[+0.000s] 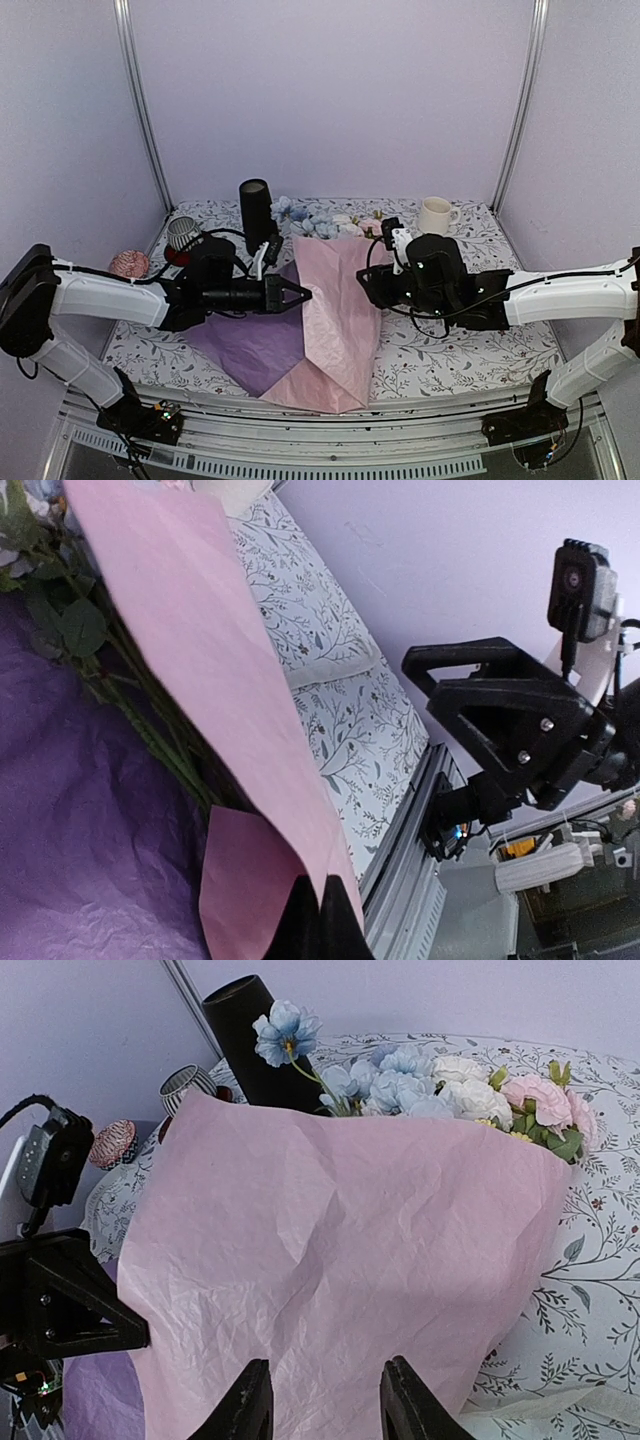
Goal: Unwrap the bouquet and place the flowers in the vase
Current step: Unfold the two-thirds folded wrapping paper from the folded wrapping paper.
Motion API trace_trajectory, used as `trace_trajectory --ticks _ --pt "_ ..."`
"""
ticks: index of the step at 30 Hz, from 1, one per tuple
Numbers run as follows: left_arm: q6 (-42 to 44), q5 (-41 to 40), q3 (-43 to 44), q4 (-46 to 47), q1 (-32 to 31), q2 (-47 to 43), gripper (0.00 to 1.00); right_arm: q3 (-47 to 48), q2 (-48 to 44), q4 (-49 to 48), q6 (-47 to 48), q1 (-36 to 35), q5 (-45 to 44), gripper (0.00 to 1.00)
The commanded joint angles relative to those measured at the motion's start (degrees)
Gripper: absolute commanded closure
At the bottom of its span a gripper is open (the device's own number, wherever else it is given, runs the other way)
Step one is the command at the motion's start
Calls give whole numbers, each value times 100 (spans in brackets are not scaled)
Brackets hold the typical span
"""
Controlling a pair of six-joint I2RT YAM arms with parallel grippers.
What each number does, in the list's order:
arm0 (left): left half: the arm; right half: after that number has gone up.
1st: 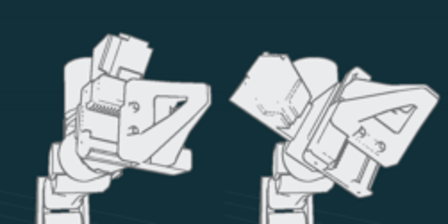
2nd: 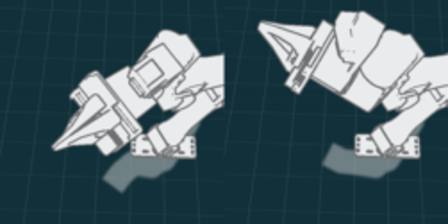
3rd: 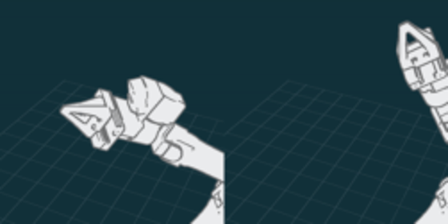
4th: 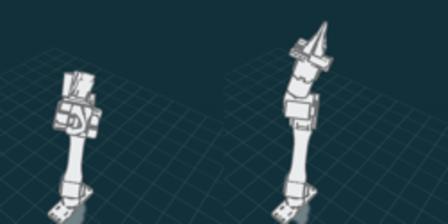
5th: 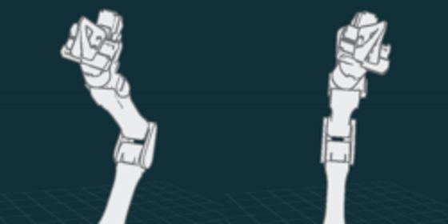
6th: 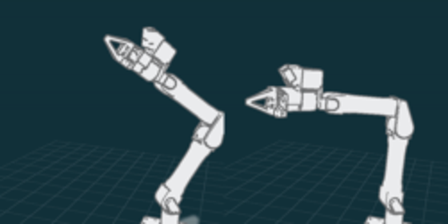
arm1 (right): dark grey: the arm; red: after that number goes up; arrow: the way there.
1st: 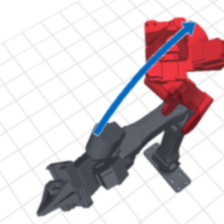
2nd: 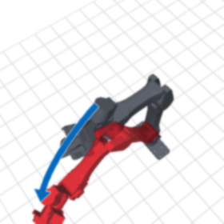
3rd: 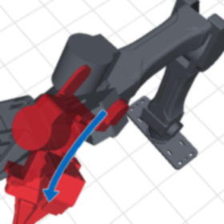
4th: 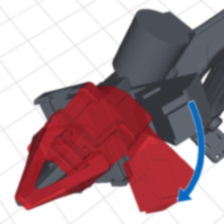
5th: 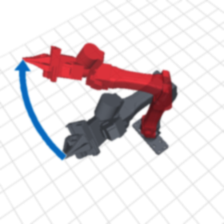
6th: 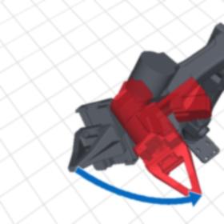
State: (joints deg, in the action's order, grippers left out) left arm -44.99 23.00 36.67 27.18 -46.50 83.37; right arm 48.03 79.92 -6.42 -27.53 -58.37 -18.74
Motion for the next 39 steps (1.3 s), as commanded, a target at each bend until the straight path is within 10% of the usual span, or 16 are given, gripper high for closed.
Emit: trace_trajectory --ticks 1,27,39 --pt "192 -255 269 -408 -181 -146 100 1 -181 148 62 45 -117 62" --pt "316 -119 2354 -428 -1378 1341 100 462 -1498 2545 -12 1140 -127 53" --pt "263 490 3649 -350 -1998 2866 70 263 -2508 2951 -6 1593 -723 37"
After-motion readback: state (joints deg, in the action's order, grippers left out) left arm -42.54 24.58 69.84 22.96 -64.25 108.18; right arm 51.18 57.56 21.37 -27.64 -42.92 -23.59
